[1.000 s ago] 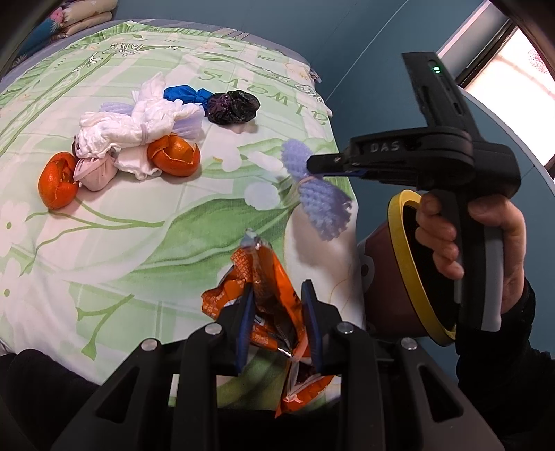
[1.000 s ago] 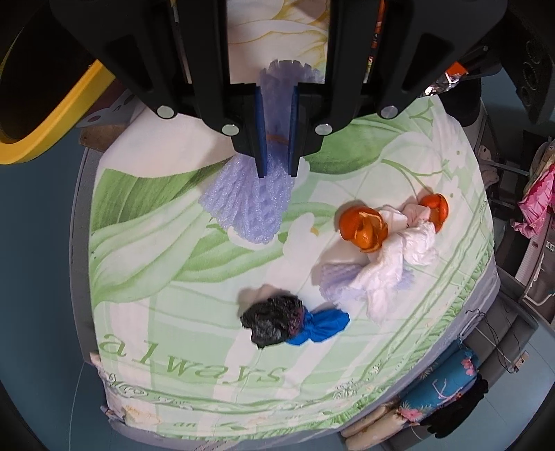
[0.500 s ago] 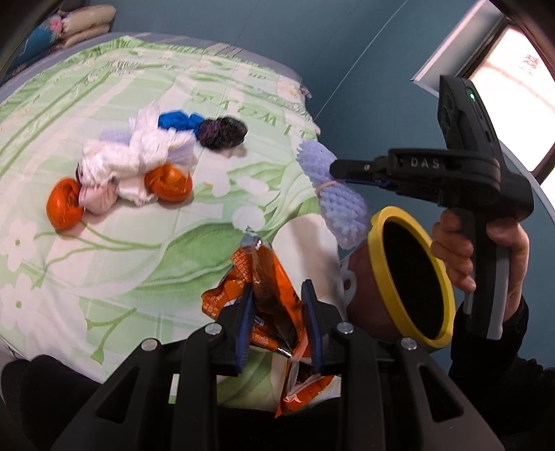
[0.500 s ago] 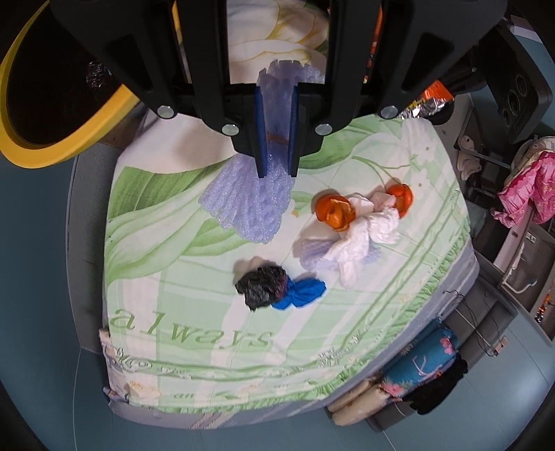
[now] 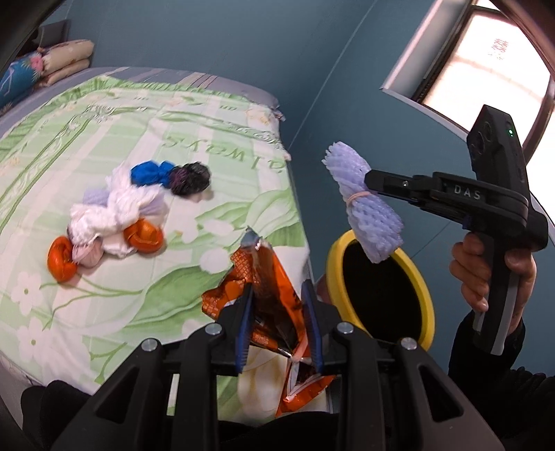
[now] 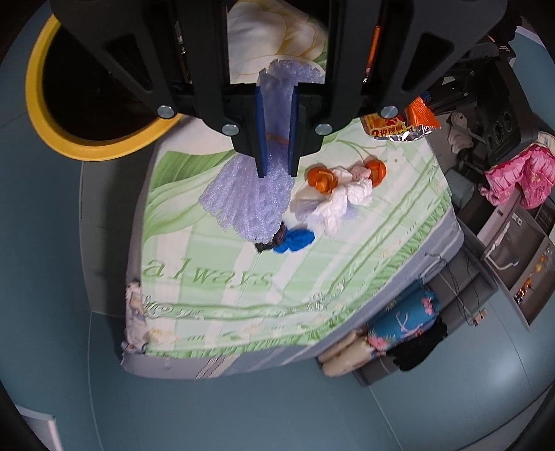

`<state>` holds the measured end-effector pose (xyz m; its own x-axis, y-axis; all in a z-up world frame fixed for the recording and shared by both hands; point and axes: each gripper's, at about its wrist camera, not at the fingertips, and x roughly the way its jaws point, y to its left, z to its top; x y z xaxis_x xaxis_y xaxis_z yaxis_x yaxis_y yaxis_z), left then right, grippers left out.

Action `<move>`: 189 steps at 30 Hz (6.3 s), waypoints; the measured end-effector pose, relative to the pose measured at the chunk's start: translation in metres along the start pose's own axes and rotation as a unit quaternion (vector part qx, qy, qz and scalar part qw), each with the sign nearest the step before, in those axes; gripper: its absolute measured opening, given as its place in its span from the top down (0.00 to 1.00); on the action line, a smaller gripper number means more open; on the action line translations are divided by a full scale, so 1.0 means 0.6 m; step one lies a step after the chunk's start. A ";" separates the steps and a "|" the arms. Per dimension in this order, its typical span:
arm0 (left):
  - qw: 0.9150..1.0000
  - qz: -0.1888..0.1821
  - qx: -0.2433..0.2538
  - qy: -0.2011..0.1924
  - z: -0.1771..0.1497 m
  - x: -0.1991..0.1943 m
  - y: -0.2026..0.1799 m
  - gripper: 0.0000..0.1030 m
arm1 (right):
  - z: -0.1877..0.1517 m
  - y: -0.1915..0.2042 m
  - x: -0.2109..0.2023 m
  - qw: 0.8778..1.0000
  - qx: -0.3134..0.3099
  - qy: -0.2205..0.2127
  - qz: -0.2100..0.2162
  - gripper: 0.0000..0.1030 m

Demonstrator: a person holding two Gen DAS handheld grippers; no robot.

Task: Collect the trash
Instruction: 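Carry the orange wrapper and lavender foam net over the bin with both tools, then open the left tool and right tool to drop both items into the bin, then grasp an orange peel with the left tool while the right tool grasps another orange peel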

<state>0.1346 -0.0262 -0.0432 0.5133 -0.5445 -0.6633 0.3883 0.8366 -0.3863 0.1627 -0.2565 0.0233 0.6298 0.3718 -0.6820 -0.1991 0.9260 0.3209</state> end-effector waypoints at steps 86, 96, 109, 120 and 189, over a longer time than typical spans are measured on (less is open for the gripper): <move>0.984 -0.073 0.133 0.097 -0.002 0.180 -0.273 0.51 | -0.093 -0.253 -0.117 0.981 0.174 -0.039 -0.077 0.69; 0.991 -0.030 0.116 0.051 0.025 0.136 -0.228 0.30 | -0.083 -0.238 -0.131 0.983 0.160 -0.061 -0.071 0.52; 0.995 0.062 0.069 -0.026 0.064 0.043 -0.105 0.13 | -0.026 -0.132 -0.122 0.991 0.085 -0.103 -0.010 0.19; 0.987 0.141 0.019 -0.072 0.086 -0.044 0.028 0.09 | 0.011 -0.024 -0.058 0.993 -0.004 -0.111 0.048 0.08; 0.967 0.161 -0.189 0.059 0.023 0.109 0.456 0.70 | -0.045 0.206 0.524 0.950 -0.272 0.154 -0.021 0.61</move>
<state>0.2849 0.1663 -0.1834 0.4620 -0.2595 -0.8481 -0.0965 0.9359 -0.3389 0.3161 -0.0235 -0.1693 0.4133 0.2571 -0.8736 -0.5899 0.8064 -0.0417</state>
